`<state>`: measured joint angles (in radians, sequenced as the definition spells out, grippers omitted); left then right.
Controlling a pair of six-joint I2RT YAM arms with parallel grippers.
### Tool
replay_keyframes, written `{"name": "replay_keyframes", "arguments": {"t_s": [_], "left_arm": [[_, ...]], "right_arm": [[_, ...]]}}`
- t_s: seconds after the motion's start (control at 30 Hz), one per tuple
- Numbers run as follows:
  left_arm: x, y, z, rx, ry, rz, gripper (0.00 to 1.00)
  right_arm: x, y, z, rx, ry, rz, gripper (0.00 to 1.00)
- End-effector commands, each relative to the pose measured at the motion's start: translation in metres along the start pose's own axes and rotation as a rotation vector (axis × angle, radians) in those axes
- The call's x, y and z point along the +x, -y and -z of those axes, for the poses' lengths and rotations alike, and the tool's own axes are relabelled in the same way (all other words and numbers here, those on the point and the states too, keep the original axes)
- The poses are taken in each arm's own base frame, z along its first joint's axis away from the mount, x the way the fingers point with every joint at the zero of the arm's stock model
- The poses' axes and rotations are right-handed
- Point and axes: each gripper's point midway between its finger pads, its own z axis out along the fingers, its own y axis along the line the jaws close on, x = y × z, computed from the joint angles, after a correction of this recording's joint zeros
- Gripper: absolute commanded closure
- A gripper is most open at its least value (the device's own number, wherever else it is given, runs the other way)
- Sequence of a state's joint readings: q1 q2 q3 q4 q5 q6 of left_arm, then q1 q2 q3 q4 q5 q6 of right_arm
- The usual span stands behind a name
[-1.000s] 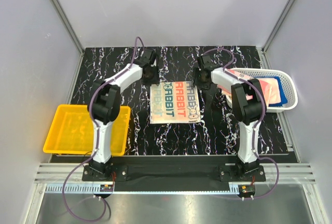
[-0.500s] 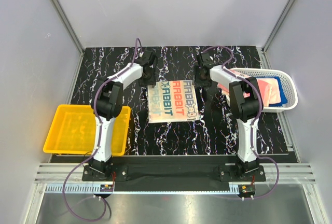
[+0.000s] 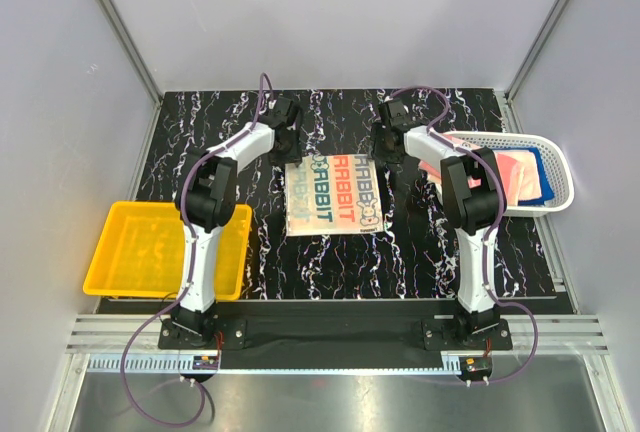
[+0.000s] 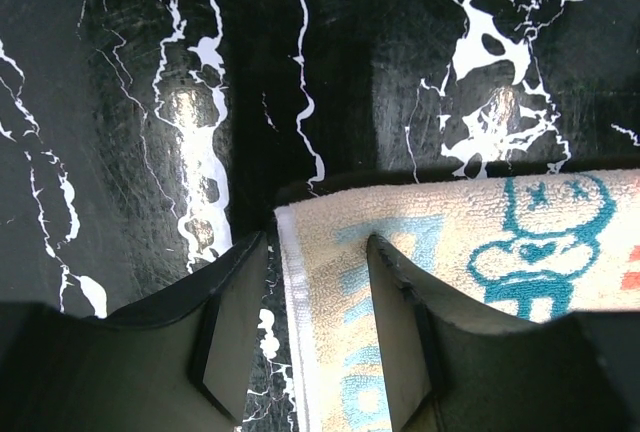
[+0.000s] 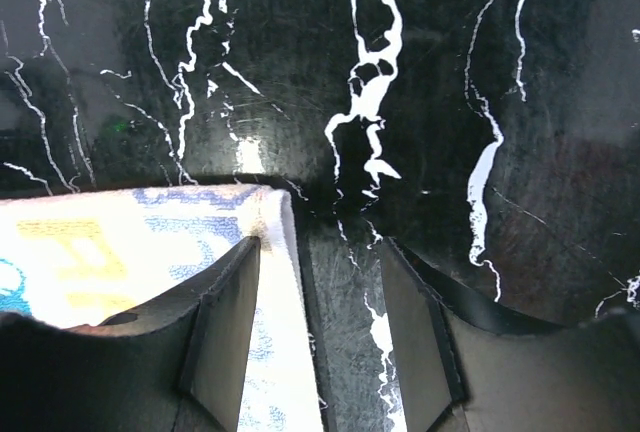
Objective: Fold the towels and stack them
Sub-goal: Fold the towel
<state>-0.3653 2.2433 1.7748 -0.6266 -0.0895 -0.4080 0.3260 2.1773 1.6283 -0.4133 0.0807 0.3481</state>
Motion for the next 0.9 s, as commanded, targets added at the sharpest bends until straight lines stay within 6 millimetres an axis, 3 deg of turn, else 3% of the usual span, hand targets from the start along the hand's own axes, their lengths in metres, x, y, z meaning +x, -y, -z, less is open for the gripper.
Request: {"name": "replay_keyframes", "arguments": {"t_s": [0.0,0.43,0.87], "left_arm": [[-0.017,-0.001,0.010,0.009,0.056,0.038,0.50],[-0.016,-0.001,0.001,0.013,0.063,0.053,0.52],[-0.016,-0.004,-0.011,0.080,0.074,0.092,0.58]], "right_arm": [[-0.028,-0.014,0.009,-0.053,0.061,-0.019,0.42],[-0.016,-0.020,-0.012,-0.060,0.020,-0.006,0.50],[-0.007,-0.019,-0.020,-0.057,0.000,0.014,0.76]]}}
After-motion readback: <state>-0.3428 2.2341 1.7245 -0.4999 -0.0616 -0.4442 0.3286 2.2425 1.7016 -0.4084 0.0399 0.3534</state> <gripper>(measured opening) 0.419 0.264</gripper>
